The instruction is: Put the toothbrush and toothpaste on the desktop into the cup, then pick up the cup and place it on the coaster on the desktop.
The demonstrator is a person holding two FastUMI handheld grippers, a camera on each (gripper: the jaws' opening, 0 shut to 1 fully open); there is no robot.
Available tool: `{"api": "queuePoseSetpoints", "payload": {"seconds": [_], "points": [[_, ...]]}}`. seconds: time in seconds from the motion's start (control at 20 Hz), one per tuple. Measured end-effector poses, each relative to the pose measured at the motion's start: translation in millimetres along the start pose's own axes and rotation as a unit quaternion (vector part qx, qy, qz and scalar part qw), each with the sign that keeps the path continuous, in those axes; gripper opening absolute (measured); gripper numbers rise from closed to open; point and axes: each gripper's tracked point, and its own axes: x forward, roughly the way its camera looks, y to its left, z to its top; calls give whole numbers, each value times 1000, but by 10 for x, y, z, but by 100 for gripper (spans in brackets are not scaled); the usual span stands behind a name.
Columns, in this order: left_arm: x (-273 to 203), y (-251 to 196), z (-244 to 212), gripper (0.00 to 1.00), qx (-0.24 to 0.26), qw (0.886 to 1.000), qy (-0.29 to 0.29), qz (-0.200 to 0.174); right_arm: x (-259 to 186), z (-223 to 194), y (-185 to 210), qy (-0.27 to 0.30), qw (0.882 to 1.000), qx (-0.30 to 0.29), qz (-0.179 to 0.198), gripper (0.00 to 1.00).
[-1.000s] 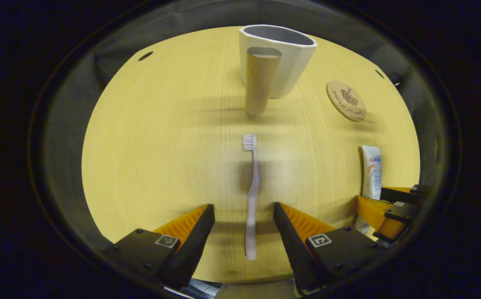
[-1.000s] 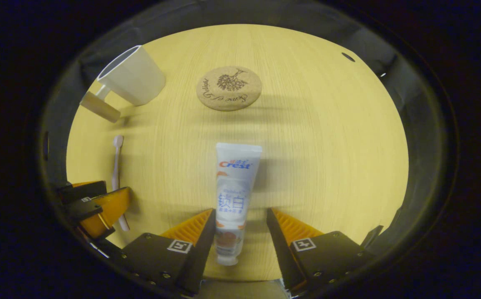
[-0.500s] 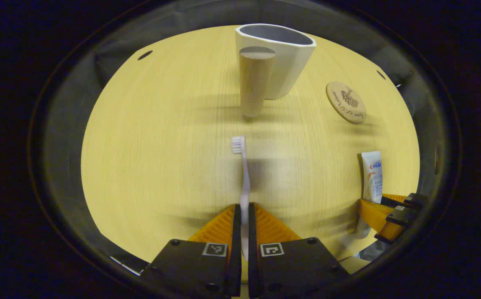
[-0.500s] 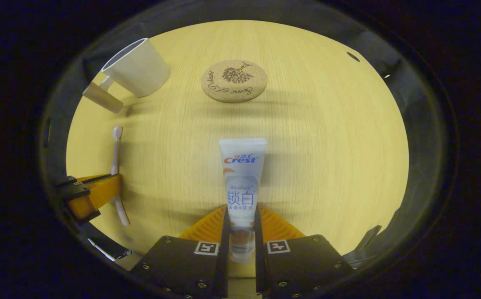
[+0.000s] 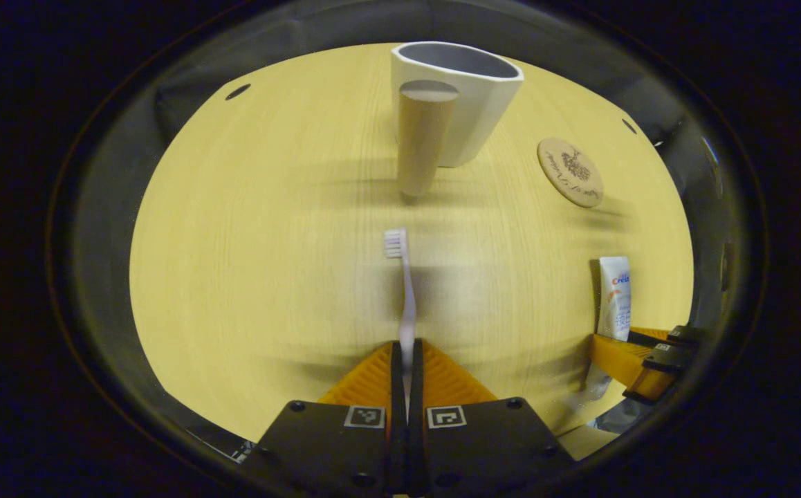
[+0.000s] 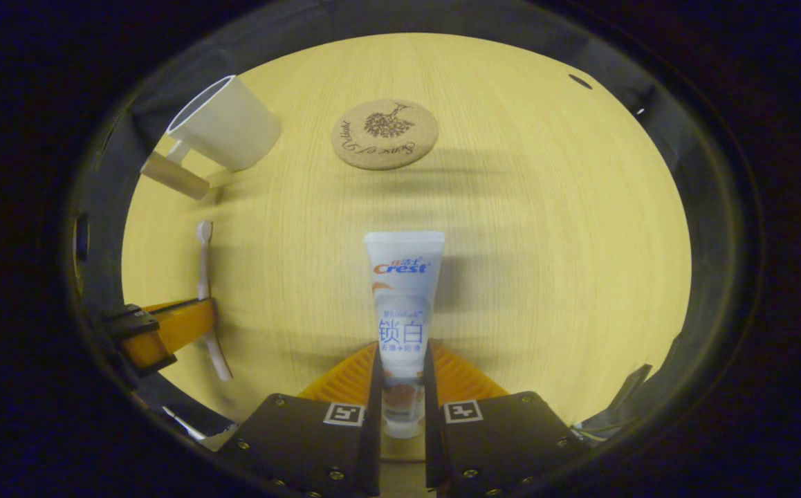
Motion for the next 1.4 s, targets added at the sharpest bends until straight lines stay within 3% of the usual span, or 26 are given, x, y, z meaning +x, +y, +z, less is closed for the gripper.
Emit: {"api": "queuePoseSetpoints", "payload": {"seconds": [0.3, 0.6, 0.9, 1.4], "points": [[-262, -373, -33, 8, 15, 999, -6, -45, -117, 68, 20, -19, 999, 26, 21, 27], [-788, -759, 252, 8, 29, 994, -51, -91, -159, 53, -85, -28, 998, 56, 25, 27], [-1178, -872, 651, 8, 30, 988, -100, -111, -168, -16, -130, -28, 997, 72, 28, 27], [-1517, -676, 1557, 8, 16, 977, -180, -113, -132, -163, -82, -14, 997, 66, 30, 27]]}}
